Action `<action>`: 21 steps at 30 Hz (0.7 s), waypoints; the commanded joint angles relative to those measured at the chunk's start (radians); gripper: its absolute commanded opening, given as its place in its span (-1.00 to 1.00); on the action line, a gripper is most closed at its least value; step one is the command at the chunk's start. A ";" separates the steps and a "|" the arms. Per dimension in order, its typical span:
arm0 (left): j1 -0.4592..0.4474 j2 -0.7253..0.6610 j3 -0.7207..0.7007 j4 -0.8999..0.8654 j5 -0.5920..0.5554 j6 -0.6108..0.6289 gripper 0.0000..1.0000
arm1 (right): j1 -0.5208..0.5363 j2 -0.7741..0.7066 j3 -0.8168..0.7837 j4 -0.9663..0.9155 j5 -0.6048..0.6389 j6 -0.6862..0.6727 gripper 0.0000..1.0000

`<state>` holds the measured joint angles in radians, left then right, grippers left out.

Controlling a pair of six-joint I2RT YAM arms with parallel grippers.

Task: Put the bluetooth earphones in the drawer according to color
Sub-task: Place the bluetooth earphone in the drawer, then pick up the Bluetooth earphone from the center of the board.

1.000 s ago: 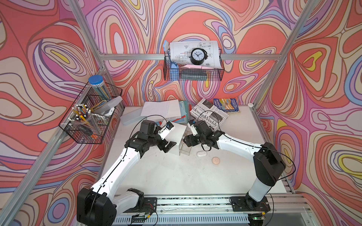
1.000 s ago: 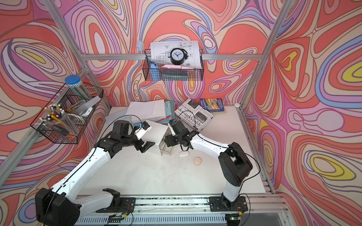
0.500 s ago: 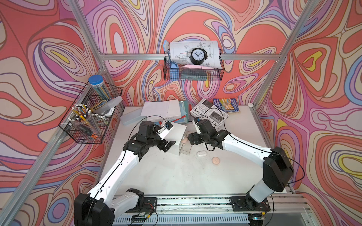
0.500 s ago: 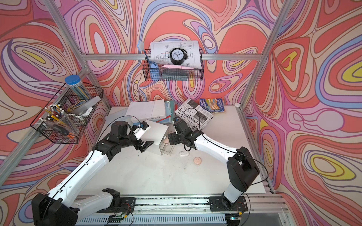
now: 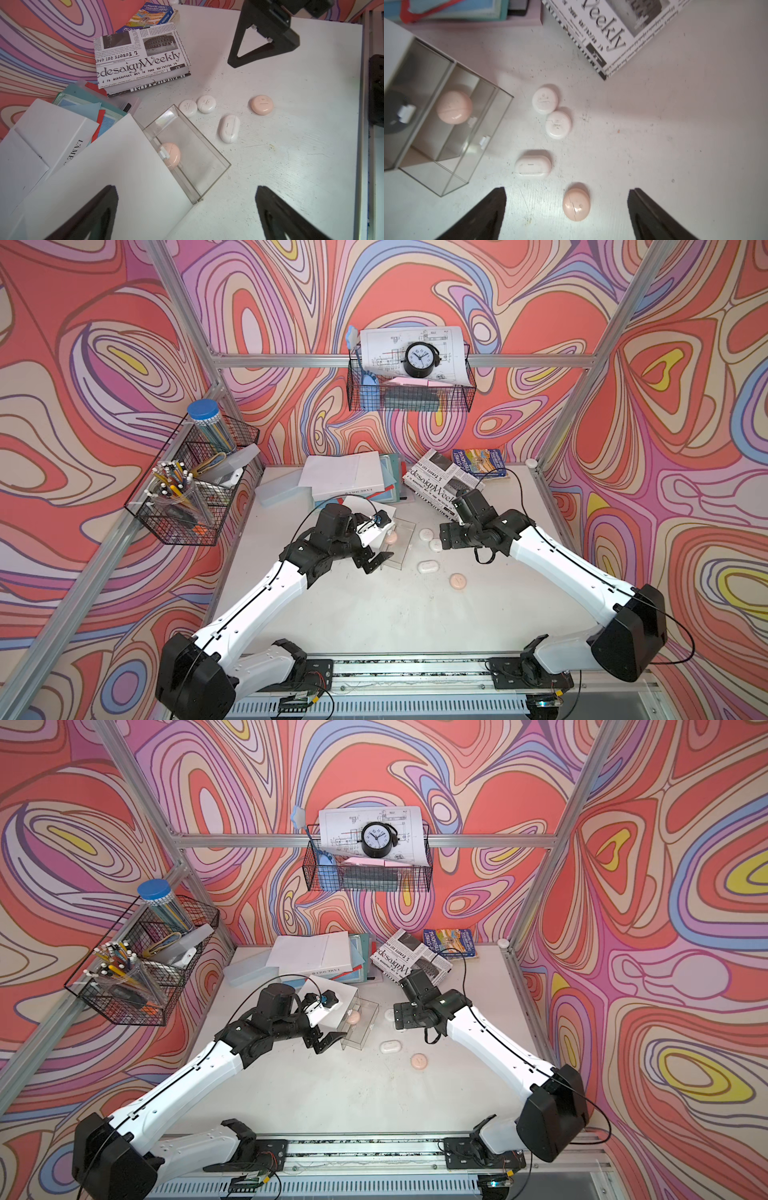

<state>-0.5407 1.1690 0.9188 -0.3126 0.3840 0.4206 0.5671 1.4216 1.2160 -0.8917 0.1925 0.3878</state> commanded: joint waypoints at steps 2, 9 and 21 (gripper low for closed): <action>-0.074 0.039 -0.015 -0.039 -0.053 0.050 0.97 | -0.017 0.011 -0.066 -0.098 -0.059 0.038 0.89; -0.124 0.074 -0.017 -0.031 -0.008 0.044 0.97 | -0.056 0.076 -0.170 -0.019 -0.170 0.057 0.86; -0.168 0.130 -0.007 -0.048 -0.019 0.043 0.97 | -0.056 0.142 -0.255 0.046 -0.226 0.111 0.76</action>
<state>-0.6945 1.2922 0.9119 -0.3351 0.3592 0.4568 0.5137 1.5391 0.9810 -0.8692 -0.0288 0.4732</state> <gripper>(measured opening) 0.985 0.883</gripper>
